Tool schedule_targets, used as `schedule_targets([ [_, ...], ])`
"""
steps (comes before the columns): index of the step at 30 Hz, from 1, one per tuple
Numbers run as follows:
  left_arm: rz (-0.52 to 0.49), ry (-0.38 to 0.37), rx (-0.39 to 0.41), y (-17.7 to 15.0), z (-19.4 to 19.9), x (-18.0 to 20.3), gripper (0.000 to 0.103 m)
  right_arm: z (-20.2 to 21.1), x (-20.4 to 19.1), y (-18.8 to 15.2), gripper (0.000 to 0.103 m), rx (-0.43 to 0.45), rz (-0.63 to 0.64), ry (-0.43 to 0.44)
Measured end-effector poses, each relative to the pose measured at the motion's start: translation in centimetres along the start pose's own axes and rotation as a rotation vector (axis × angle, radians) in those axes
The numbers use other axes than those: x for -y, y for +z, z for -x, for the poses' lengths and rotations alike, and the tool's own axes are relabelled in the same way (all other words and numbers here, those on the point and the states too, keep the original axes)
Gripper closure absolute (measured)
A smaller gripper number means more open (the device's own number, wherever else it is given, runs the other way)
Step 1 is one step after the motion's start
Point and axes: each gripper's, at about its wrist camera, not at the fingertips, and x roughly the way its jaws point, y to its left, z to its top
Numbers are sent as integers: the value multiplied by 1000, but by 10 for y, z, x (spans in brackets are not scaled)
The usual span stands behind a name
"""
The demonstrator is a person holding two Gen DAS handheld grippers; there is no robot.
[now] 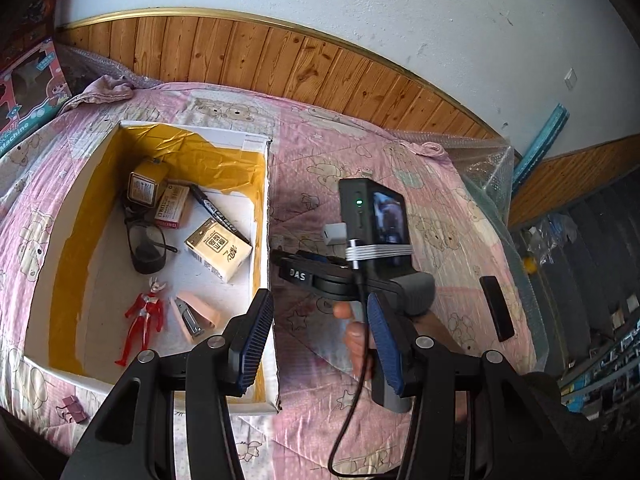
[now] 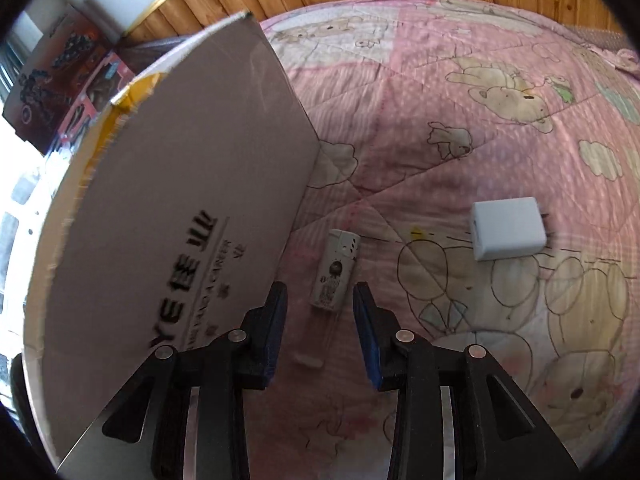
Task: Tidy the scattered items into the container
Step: 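Grasp the clear bottle with the right tool while the left tool grasps the white charger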
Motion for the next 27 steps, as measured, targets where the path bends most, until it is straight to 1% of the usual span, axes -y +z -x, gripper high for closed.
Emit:
schedule_targets([
  [1,4,1,-4,2,-3,0,52,-5,1,0,67,18,15,-1],
  [2,7,3,-6,4,-6,-1,52,-5,1,0,80,35,37,-20],
  [3,7,6,-8,7,-10,-1,52,-4,4,0,85,32,41,-35],
  [6,-3,1,-6,17,-22,3,52,14,27,-8,85,28,-26,-22],
  [9,-32,-17,-19,28,-43,14,52,45,63,-24,85,9,-149,40],
  [12,-104,-40,-78,37,-81,36,52,75,100,-47,85,-19,-302,74],
  [15,-171,-25,-97,45,-123,57,52,103,118,-74,85,-26,-377,73],
  [16,-186,-28,-108,48,-138,62,52,111,122,-81,85,-20,-395,79],
  [17,-201,-14,-118,51,-153,66,52,117,125,-87,84,-10,-413,84],
  [19,-258,16,-136,55,-184,73,52,125,132,-95,84,11,-459,108],
  [21,-300,70,-173,57,-217,75,52,126,141,-100,84,27,-491,119],
  [23,-314,66,-215,57,-244,73,52,123,147,-102,84,23,-516,132],
  [24,-314,69,-233,56,-255,71,52,120,149,-102,84,18,-523,139],
  [26,-282,69,-254,57,-272,64,52,117,148,-99,84,18,-511,135],
  [27,-261,66,-239,57,-275,60,52,116,149,-98,84,19,-505,132],
])
